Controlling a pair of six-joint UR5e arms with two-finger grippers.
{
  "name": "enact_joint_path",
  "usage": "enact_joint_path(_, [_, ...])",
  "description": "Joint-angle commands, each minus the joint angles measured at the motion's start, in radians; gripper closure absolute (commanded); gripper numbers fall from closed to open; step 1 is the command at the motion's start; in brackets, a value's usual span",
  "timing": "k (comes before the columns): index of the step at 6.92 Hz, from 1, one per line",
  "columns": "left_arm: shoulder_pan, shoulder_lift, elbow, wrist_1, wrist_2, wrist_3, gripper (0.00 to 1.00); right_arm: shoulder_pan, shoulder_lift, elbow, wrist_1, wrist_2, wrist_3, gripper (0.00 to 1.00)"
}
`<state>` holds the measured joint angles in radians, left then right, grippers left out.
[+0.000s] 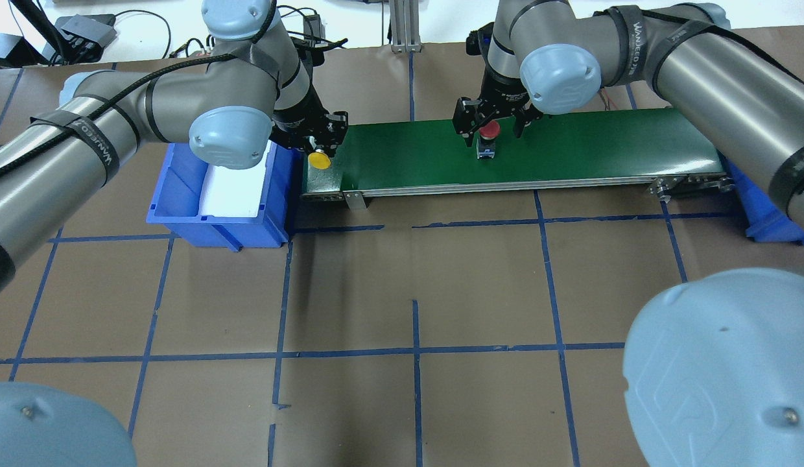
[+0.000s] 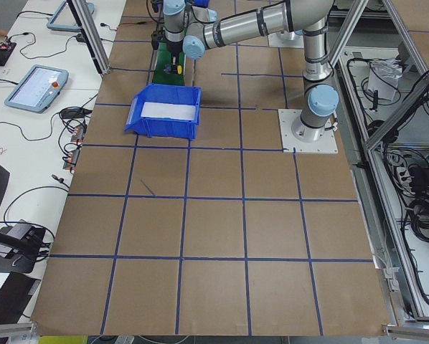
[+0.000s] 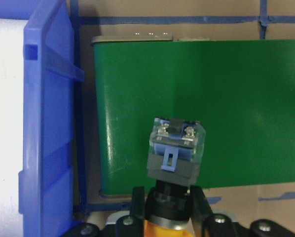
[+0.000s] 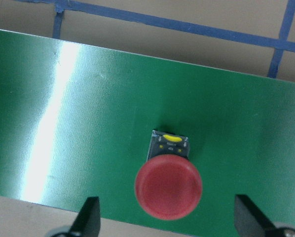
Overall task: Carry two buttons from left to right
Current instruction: 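Carry the yellow button onto the conveyor while the right gripper grasps the red button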
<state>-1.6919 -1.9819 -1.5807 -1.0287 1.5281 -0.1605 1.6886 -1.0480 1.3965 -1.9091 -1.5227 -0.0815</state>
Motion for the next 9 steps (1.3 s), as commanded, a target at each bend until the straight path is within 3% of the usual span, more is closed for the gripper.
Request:
enact_joint_path(1, [0.000,-0.069,0.024,0.030,0.014,-0.069,0.67,-0.003,0.008,-0.007,-0.010,-0.014,-0.001,0.37])
enact_joint_path(2, [0.000,-0.078,0.050,0.029,0.014,-0.091,0.67,-0.009,0.008,-0.025,-0.008,-0.022,-0.001,0.64])
enact_joint_path(3, [0.000,-0.098,0.065,0.030,0.014,-0.094,0.67,-0.020,0.008,-0.040,-0.008,-0.027,-0.003,0.80])
enact_joint_path(4, [-0.002,-0.098,0.065,0.030,0.012,-0.094,0.67,-0.045,0.003,-0.051,-0.008,-0.031,-0.010,0.90])
enact_joint_path(5, [-0.002,-0.100,0.058,0.029,0.012,-0.094,0.67,-0.100,-0.013,-0.063,-0.007,-0.033,-0.024,0.92])
enact_joint_path(6, [-0.003,-0.100,0.051,0.027,0.009,-0.096,0.54,-0.160,-0.061,-0.056,0.008,-0.031,-0.061,0.92])
enact_joint_path(7, [-0.003,-0.095,0.047,0.025,0.007,-0.117,0.10,-0.220,-0.128,-0.053,0.095,-0.033,-0.108,0.92])
enact_joint_path(9, [-0.006,-0.080,0.047,0.015,0.000,-0.160,0.01,-0.427,-0.255,-0.062,0.215,-0.077,-0.377,0.89])
